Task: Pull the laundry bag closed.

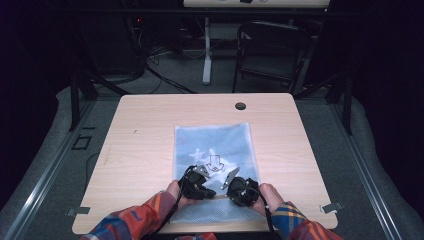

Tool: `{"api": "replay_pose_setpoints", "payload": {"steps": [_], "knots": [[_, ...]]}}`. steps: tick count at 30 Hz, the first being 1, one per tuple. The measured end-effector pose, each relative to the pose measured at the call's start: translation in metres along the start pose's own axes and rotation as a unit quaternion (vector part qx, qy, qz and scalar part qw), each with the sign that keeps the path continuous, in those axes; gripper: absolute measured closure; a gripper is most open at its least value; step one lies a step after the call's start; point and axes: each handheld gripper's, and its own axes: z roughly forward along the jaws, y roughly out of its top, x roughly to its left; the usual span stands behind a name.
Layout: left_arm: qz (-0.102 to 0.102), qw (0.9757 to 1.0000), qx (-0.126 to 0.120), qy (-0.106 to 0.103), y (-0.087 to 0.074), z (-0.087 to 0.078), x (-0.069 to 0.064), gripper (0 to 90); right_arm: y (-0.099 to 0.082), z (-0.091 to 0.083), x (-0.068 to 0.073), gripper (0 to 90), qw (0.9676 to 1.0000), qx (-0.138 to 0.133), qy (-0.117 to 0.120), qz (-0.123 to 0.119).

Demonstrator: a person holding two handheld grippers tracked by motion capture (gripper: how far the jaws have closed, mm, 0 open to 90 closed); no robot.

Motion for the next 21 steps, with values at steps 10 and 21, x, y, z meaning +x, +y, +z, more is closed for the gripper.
{"api": "replay_pose_setpoints", "payload": {"steps": [10,21], "knots": [[0.000,1.0000,0.000,0.000,0.000,0.000,0.000,90.0,-0.004,-0.003,-0.002,82.4,1.0000,-0.002,0.000,0.006],[0.002,1.0000,0.001,0.000,0.000,0.000,0.000,90.0,-0.011,-0.006,-0.006,82.4,0.9999,0.001,-0.003,0.014]]}}
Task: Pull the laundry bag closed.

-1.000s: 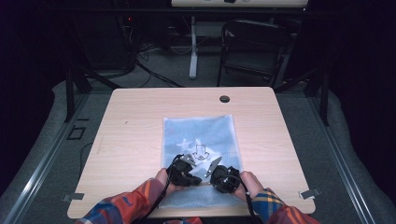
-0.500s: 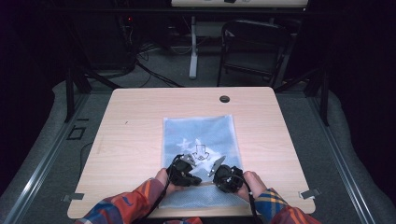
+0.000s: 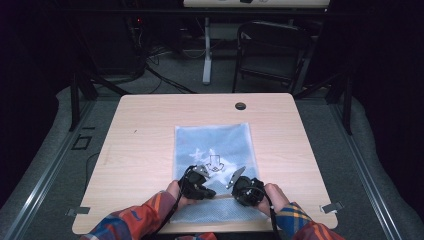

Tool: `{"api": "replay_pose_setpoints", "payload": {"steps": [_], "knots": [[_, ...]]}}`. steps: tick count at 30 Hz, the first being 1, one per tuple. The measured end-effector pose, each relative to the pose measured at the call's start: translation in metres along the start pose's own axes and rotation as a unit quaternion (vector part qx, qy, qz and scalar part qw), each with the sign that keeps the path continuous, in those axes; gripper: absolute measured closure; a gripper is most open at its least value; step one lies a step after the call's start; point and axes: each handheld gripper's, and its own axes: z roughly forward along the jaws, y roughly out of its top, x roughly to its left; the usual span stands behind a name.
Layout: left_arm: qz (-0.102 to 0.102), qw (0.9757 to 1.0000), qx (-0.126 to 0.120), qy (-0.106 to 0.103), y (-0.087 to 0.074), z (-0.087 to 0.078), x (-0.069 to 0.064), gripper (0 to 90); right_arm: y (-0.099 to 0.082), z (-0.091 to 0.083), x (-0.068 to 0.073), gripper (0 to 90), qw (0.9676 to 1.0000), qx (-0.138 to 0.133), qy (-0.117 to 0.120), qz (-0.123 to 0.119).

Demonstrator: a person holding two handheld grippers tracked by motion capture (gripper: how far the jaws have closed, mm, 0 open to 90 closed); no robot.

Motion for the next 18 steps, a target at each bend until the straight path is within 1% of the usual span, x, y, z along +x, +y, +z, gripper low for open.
{"api": "replay_pose_setpoints", "payload": {"steps": [3,4,9,11,12,18], "knots": [[0.000,1.0000,0.000,0.000,0.0000,0.0000,0.0000,90.0,-0.0011,-0.0009,-0.0005,82.4,1.0000,0.002,-0.004,0.000],[0.000,1.0000,0.000,0.000,0.0001,0.0000,-0.0001,90.0,-0.0018,-0.0010,-0.0010,82.4,1.0000,-0.001,-0.001,0.002],[0.000,1.0000,0.000,0.000,0.0000,0.0000,0.0000,90.0,-0.0034,-0.0026,-0.0019,82.4,1.0000,0.003,-0.005,0.004],[0.000,1.0000,0.000,0.000,0.0000,-0.0001,0.0000,90.0,-0.0043,-0.0032,-0.0031,82.4,1.0000,0.002,-0.001,0.004],[-0.001,1.0000,0.000,0.000,-0.0001,0.0000,0.0000,90.0,-0.0046,-0.0030,-0.0025,82.4,1.0000,0.002,-0.004,0.005],[0.000,1.0000,0.000,0.000,0.0000,0.0000,0.0000,90.0,-0.0060,-0.0040,-0.0029,82.4,1.0000,0.001,-0.005,0.008]]}}
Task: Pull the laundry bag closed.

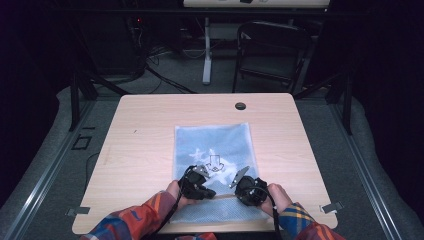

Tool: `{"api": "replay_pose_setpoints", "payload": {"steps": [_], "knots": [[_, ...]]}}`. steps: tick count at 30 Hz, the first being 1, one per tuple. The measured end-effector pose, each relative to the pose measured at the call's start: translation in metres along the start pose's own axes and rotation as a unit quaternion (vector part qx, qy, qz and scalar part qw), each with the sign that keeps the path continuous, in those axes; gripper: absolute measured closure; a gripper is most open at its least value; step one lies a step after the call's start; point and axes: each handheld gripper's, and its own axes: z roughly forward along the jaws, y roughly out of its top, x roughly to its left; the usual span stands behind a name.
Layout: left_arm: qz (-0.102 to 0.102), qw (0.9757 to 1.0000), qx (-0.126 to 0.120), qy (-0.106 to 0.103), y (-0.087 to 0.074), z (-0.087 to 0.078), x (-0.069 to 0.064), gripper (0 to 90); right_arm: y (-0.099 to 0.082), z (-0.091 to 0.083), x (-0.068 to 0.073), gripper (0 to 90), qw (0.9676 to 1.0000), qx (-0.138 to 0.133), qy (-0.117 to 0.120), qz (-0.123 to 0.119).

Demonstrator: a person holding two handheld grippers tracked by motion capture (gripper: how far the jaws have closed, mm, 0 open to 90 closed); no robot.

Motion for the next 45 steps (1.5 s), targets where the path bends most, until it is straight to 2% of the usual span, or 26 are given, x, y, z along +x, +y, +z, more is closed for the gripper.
{"api": "replay_pose_setpoints", "payload": {"steps": [12,15,16,29,45], "knots": [[0.000,1.0000,0.001,0.000,0.000,0.000,0.000,90.0,-0.010,-0.005,-0.006,82.4,0.9998,0.005,-0.005,0.018],[-0.001,1.0000,0.001,-0.001,0.000,0.000,0.000,90.0,-0.011,-0.007,-0.007,82.4,0.9998,0.012,-0.007,0.013],[0.000,1.0000,0.001,-0.001,0.000,0.000,0.000,90.0,-0.012,-0.006,-0.007,82.4,0.9998,0.006,-0.006,0.019],[0.000,1.0000,0.001,0.000,0.000,0.000,0.000,90.0,-0.019,-0.009,-0.011,82.4,0.9994,0.010,-0.009,0.032],[-0.002,1.0000,0.002,-0.001,0.000,0.000,0.000,90.0,-0.026,-0.013,-0.016,82.4,0.9991,0.007,-0.008,0.041]]}}
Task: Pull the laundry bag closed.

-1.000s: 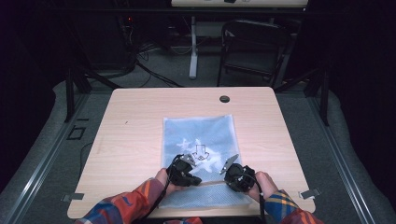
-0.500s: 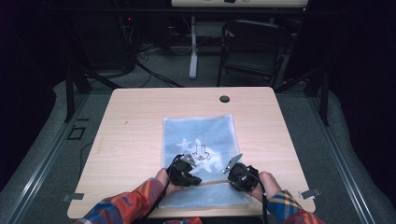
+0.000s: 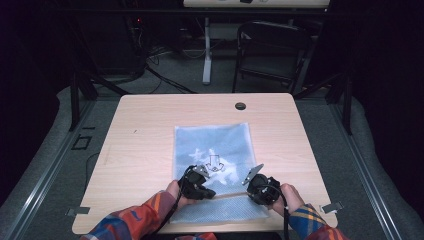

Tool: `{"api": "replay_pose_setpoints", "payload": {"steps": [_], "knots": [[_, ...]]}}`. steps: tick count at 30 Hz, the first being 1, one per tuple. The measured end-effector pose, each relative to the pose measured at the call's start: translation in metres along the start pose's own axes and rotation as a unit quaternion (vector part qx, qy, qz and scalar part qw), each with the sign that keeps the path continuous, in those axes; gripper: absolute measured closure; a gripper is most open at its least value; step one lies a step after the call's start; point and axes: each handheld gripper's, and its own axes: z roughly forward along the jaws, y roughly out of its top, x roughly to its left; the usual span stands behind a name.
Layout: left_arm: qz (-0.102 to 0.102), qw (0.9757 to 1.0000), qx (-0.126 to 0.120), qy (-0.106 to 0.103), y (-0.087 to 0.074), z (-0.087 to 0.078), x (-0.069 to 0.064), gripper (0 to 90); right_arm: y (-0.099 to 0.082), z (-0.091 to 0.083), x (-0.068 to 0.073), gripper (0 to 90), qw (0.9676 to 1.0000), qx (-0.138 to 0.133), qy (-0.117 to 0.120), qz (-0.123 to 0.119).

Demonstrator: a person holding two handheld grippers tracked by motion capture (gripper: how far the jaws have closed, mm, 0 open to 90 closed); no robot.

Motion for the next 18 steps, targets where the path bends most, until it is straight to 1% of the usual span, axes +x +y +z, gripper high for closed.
{"api": "replay_pose_setpoints", "payload": {"steps": [3,6,7,8,9,11,12,13,15,18], "knots": [[0.001,1.0000,0.002,0.001,-0.0001,-0.0005,0.0002,90.0,0.0001,-0.0006,0.0000,82.4,1.0000,0.002,-0.001,-0.003],[-0.002,1.0000,0.001,-0.001,-0.0005,-0.0006,0.0011,90.0,-0.0011,-0.0013,-0.0004,82.4,1.0000,0.001,-0.004,0.000],[-0.001,1.0000,0.000,-0.001,-0.0004,-0.0005,0.0008,90.0,-0.0017,-0.0017,-0.0015,82.3,1.0000,0.000,-0.002,0.000],[0.000,1.0000,0.001,-0.001,-0.0005,-0.0006,0.0009,90.0,-0.0021,-0.0017,-0.0013,82.4,1.0000,0.002,-0.007,0.000],[-0.001,1.0000,0.001,-0.001,-0.0005,-0.0006,0.0010,90.0,-0.0030,-0.0021,-0.0018,82.4,1.0000,-0.001,-0.004,0.002],[-0.002,1.0000,0.001,-0.001,-0.0006,-0.0006,0.0010,90.0,-0.0039,-0.0026,-0.0023,82.4,1.0000,0.003,-0.009,0.001],[-0.002,1.0000,0.001,-0.001,-0.0006,-0.0006,0.0011,90.0,-0.0046,-0.0026,-0.0028,82.4,1.0000,0.001,-0.006,0.003],[-0.002,1.0000,0.001,-0.001,-0.0007,-0.0006,0.0011,90.0,-0.0050,-0.0028,-0.0031,82.4,0.9999,0.003,-0.010,0.002],[-0.001,1.0000,0.001,-0.001,-0.0005,-0.0006,0.0011,90.0,-0.0059,-0.0034,-0.0036,82.4,1.0000,0.002,-0.008,0.005],[0.000,1.0000,0.001,-0.001,-0.0005,-0.0006,0.0010,90.0,-0.0068,-0.0041,-0.0045,82.4,0.9999,0.007,-0.012,0.002]]}}
